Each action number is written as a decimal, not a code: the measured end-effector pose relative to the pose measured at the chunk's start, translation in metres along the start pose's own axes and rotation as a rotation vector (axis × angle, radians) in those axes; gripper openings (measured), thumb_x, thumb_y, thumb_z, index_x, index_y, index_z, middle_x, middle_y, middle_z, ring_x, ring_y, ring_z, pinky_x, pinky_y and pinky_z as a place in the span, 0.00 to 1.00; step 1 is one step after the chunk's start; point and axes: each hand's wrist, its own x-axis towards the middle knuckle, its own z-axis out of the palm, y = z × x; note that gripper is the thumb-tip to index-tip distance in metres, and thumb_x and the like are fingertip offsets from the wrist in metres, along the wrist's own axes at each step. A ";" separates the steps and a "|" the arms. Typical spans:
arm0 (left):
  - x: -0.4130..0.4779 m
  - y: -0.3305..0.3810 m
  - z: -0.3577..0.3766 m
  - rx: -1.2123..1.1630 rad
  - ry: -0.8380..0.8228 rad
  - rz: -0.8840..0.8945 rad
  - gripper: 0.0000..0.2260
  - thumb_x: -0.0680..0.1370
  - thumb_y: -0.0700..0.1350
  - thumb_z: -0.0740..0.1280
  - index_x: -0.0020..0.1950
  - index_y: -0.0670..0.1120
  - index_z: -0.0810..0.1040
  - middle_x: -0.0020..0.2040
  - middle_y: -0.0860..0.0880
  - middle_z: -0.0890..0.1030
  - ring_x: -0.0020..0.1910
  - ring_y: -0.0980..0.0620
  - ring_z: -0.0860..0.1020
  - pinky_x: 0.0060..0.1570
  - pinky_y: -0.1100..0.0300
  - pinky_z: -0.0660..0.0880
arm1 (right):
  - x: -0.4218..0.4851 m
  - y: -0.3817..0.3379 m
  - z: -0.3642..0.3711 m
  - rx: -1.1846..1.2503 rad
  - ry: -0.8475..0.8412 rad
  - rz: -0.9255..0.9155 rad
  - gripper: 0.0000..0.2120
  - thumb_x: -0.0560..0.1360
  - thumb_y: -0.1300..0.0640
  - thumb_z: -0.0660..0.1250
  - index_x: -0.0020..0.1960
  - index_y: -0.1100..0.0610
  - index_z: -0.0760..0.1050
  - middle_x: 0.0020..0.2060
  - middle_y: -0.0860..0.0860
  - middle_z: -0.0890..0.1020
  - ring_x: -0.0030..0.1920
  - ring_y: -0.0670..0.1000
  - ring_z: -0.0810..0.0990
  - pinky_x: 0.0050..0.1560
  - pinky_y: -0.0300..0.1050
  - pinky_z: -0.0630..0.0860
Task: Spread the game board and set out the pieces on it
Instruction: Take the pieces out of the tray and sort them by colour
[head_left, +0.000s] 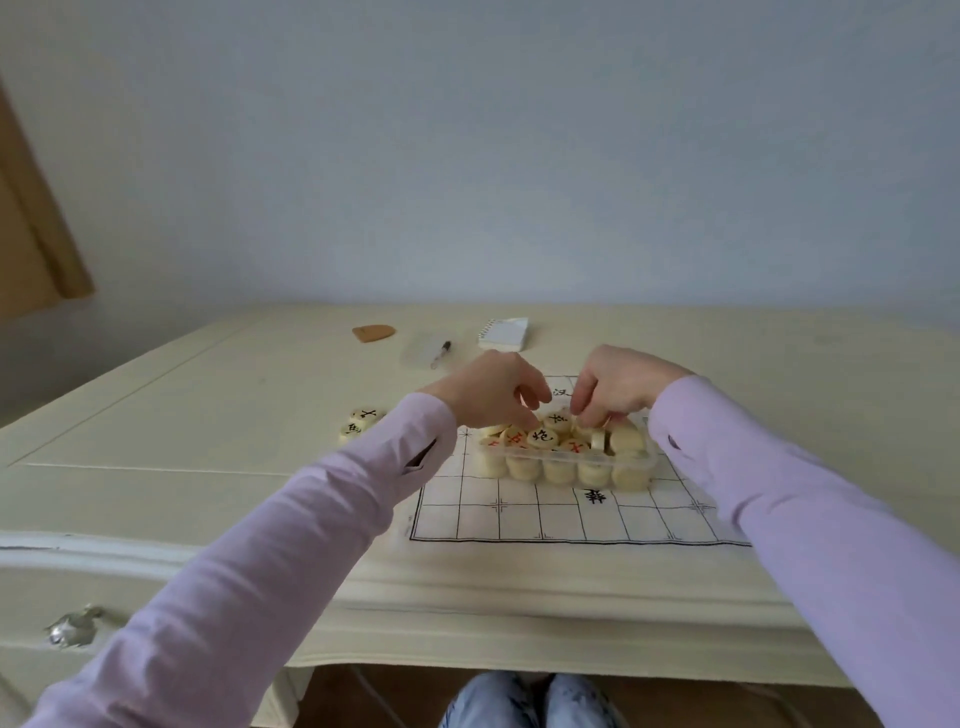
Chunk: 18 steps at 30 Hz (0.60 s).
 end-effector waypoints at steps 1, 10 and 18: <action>0.003 0.004 0.002 0.043 -0.037 0.000 0.16 0.73 0.45 0.72 0.60 0.49 0.79 0.52 0.54 0.82 0.44 0.57 0.76 0.43 0.70 0.70 | -0.001 0.005 0.001 -0.033 0.011 0.007 0.14 0.69 0.64 0.73 0.54 0.57 0.82 0.45 0.51 0.82 0.40 0.49 0.79 0.49 0.42 0.78; 0.015 0.019 0.010 0.202 -0.145 -0.003 0.16 0.73 0.45 0.70 0.60 0.48 0.79 0.56 0.51 0.78 0.41 0.54 0.72 0.43 0.61 0.70 | -0.006 0.010 0.008 -0.211 0.125 0.012 0.17 0.69 0.56 0.73 0.57 0.56 0.79 0.54 0.53 0.81 0.53 0.55 0.80 0.50 0.44 0.76; 0.016 0.027 0.011 0.296 -0.217 -0.009 0.24 0.75 0.45 0.66 0.71 0.49 0.69 0.61 0.49 0.75 0.57 0.48 0.74 0.53 0.57 0.72 | -0.005 0.009 0.019 -0.258 0.155 0.037 0.18 0.68 0.54 0.73 0.56 0.57 0.77 0.51 0.54 0.80 0.50 0.56 0.80 0.45 0.43 0.74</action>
